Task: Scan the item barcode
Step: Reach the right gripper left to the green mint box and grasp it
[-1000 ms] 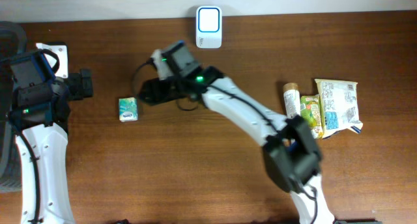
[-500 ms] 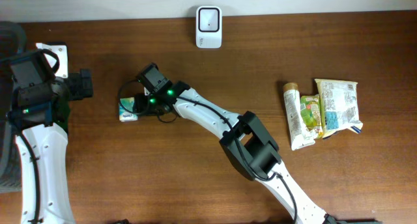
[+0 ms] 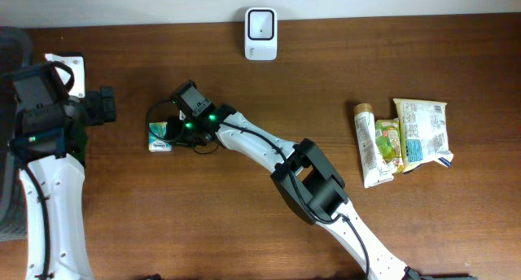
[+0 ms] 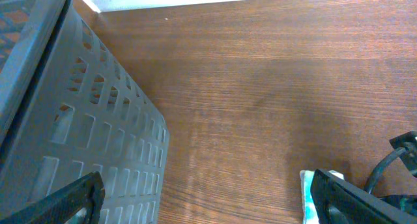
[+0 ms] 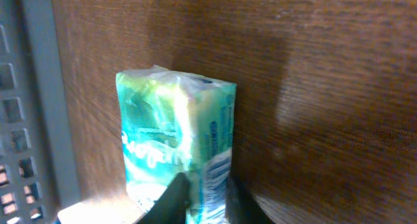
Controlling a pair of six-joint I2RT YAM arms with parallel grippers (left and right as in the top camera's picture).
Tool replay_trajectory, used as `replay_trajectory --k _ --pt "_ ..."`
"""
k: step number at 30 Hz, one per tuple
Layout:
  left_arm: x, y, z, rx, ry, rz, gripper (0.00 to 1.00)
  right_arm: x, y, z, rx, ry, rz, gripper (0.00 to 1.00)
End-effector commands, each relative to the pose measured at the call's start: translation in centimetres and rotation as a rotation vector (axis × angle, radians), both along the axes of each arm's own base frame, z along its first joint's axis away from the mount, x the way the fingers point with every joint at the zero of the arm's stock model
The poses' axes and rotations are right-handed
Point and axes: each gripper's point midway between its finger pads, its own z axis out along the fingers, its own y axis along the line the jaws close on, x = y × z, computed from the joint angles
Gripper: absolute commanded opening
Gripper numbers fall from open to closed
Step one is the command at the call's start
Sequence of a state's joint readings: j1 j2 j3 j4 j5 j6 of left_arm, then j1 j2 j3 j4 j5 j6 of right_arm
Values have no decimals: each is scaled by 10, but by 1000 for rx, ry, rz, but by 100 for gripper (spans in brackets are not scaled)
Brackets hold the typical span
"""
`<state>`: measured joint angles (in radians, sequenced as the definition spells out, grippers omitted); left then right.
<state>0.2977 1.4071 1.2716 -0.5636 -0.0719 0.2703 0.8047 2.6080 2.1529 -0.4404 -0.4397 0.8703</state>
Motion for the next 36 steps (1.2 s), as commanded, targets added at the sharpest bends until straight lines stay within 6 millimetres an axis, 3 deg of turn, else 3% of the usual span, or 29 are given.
replay_trajectory --k 1,5,8,13,16,18,23,27,36 --pt "-1 1 9 17 -18 -2 99 0 0 -12 1 38 -7 5" --pt "-1 1 9 17 -18 -2 99 2 -6 -4 27 54 26 4" --pt "-1 1 9 17 -18 -2 99 11 -28 16 -6 -15 90 4" --pt "-1 1 9 17 -18 -2 99 29 -82 93 -130 -245 167 4" --pt "-1 1 9 17 -18 -2 99 29 -131 136 -335 -372 162 4" --pt "-1 1 9 17 -18 -2 99 26 -138 149 -358 -400 170 5" --pt "-1 1 9 17 -18 -2 99 12 -107 126 -236 -306 215 24" --pt "-1 1 9 17 -18 -2 99 3 -79 95 -179 -245 236 33" --pt "-1 1 9 17 -18 -2 99 -1 -69 28 -214 -133 214 29"
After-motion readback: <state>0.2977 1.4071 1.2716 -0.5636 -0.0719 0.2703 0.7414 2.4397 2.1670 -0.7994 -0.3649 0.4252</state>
